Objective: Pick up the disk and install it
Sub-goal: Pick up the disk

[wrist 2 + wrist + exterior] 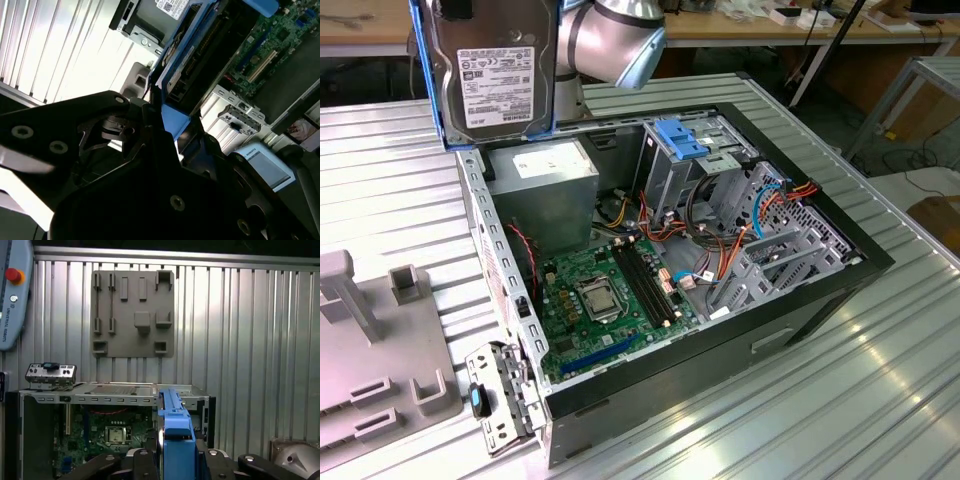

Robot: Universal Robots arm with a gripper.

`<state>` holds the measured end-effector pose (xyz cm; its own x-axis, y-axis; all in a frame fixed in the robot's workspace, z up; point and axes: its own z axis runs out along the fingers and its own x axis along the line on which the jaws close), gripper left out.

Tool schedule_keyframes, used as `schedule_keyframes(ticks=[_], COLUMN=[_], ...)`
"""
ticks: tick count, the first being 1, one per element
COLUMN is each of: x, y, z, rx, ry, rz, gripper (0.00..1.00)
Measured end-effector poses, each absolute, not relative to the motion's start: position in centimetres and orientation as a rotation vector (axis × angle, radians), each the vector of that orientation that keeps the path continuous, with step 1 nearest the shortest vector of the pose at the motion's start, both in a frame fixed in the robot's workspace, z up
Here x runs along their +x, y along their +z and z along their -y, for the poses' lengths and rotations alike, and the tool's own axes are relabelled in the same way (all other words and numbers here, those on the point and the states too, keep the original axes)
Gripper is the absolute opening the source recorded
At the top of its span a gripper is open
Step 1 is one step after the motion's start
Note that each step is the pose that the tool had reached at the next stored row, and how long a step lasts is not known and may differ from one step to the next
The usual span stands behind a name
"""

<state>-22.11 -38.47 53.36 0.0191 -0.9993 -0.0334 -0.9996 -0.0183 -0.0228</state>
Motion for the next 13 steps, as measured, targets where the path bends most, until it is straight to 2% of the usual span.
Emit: schedule_keyframes(ticks=[1, 13], x=[-21.8, -16.2], y=[53.1, 52.4], z=[39.2, 39.2], rx=[-2.212, -2.212], ry=[0.011, 0.009], rz=[-2.175, -2.176], gripper=[0.37, 0.37])
